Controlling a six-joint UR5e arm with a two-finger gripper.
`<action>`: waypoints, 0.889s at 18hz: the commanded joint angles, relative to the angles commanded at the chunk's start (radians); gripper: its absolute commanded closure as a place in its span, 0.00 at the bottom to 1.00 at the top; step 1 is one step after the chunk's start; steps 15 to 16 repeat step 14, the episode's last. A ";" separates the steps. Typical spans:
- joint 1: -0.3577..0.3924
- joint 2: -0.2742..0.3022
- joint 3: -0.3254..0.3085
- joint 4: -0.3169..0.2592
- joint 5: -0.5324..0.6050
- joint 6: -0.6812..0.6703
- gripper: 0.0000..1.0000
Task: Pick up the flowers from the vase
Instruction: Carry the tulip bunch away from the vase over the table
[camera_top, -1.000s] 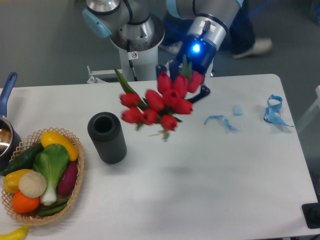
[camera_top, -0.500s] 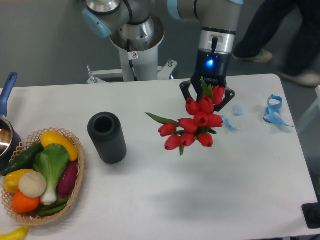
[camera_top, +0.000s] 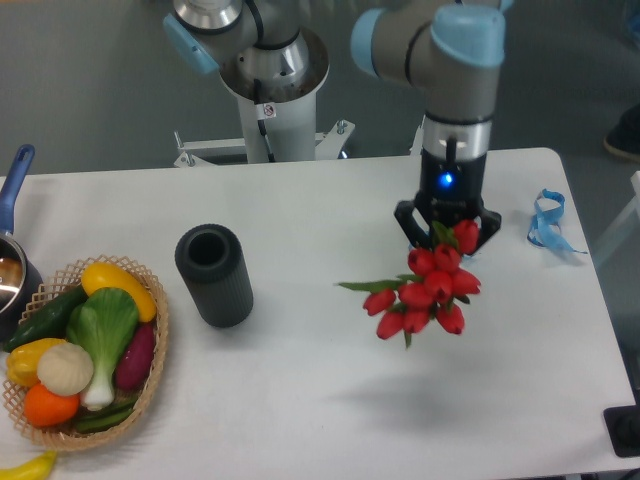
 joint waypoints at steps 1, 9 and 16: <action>-0.017 -0.014 0.006 -0.008 0.032 0.000 0.88; -0.069 -0.068 0.025 -0.069 0.166 0.003 0.86; -0.086 -0.080 0.026 -0.074 0.206 0.003 0.87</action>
